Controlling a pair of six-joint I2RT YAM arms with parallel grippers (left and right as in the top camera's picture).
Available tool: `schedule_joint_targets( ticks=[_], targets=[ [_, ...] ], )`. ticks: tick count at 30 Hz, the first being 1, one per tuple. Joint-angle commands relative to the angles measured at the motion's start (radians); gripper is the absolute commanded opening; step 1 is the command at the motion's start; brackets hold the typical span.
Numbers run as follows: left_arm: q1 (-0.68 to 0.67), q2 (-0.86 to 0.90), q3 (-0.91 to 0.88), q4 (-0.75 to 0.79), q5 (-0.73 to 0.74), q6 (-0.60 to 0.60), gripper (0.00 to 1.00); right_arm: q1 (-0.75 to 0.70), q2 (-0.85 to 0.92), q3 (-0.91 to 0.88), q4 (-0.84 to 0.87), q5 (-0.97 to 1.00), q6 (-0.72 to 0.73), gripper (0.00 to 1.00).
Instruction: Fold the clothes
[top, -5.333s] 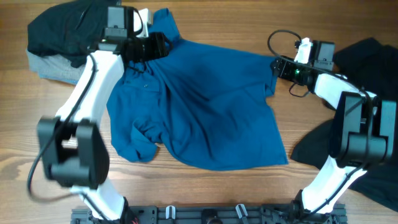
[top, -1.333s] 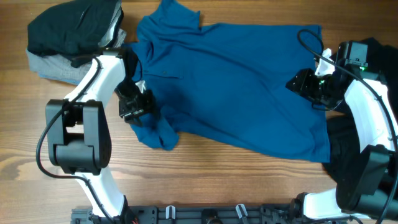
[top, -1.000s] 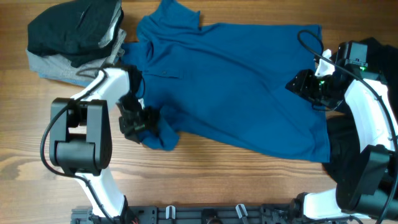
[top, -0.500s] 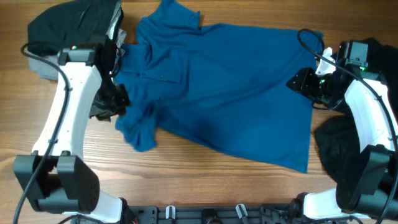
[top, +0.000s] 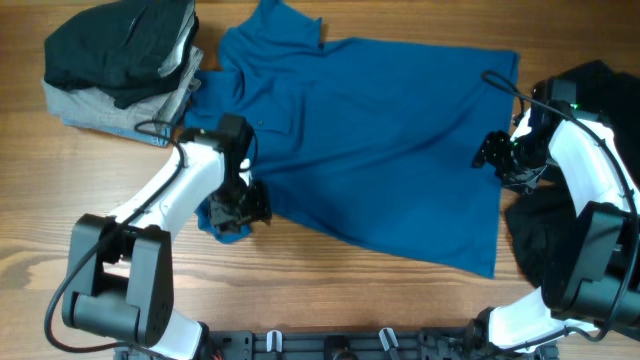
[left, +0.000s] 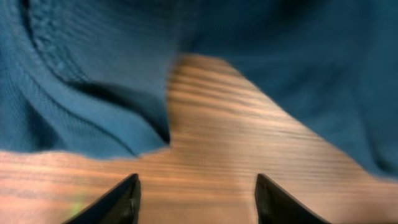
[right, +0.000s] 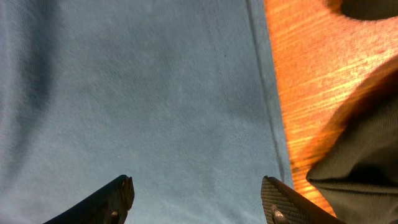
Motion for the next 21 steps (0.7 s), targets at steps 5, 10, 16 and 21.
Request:
schedule_joint_targets(
  ticks=[5,10,16,21],
  targets=[
    [0.024,0.006,-0.151,0.172,-0.19,-0.136,0.54,-0.003,0.01,0.002,0.003,-0.021,0.012,0.71],
    [0.024,0.003,-0.079,-0.044,-0.194,-0.12,0.04,-0.003,0.01,0.002,0.005,0.0,0.011,0.71],
    [0.024,-0.04,0.168,-0.428,-0.373,-0.104,0.04,-0.003,0.012,-0.004,-0.019,0.089,0.015,0.65],
    [0.086,-0.041,0.172,-0.452,-0.406,-0.133,0.04,-0.018,0.013,-0.103,-0.017,0.101,0.11,0.32]
  ],
)
